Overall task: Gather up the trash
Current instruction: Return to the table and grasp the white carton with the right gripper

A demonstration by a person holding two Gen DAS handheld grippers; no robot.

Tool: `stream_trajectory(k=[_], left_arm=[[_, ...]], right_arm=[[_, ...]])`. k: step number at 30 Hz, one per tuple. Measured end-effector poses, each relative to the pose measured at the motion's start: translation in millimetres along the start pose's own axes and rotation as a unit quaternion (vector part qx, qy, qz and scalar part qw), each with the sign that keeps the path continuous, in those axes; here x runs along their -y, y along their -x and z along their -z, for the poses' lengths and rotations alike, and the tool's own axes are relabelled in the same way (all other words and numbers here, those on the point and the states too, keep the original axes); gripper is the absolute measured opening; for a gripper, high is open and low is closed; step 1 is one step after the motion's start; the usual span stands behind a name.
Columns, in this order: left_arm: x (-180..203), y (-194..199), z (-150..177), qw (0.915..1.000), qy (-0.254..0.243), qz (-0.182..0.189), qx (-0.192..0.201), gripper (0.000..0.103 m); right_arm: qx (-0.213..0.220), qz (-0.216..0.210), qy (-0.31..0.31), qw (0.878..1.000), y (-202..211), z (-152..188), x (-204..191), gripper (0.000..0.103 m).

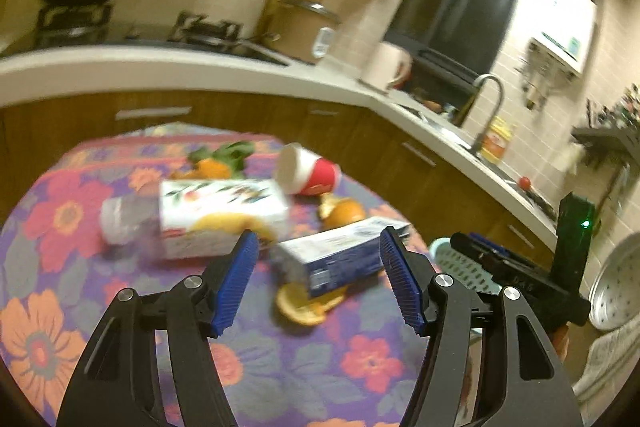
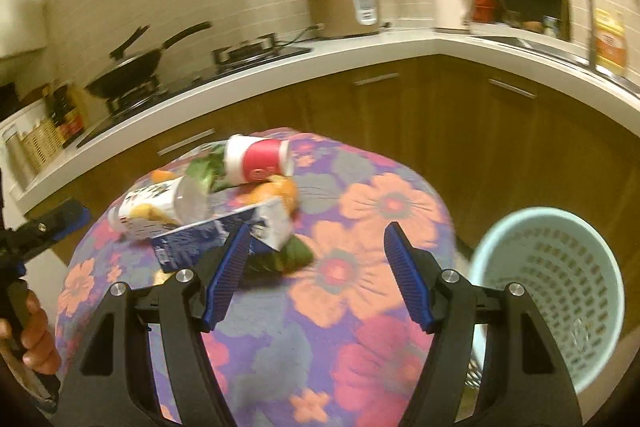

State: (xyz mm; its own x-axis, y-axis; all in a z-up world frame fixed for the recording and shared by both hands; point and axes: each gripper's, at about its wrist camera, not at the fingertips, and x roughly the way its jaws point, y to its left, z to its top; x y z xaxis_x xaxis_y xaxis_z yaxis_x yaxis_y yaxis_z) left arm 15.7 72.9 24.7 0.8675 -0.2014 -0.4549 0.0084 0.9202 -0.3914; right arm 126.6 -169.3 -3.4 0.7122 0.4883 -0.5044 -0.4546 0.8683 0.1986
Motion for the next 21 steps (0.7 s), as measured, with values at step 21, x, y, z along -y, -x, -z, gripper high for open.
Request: stream_trajectory(k=[21], left_arm=[[-18.2, -29.6, 21.2, 0.9984, 0.012, -0.001, -0.056, 0.061]], right_arm=[[-0.118, -0.166, 0.055, 0.978, -80.8, -9.7, -22.7, 0.073]])
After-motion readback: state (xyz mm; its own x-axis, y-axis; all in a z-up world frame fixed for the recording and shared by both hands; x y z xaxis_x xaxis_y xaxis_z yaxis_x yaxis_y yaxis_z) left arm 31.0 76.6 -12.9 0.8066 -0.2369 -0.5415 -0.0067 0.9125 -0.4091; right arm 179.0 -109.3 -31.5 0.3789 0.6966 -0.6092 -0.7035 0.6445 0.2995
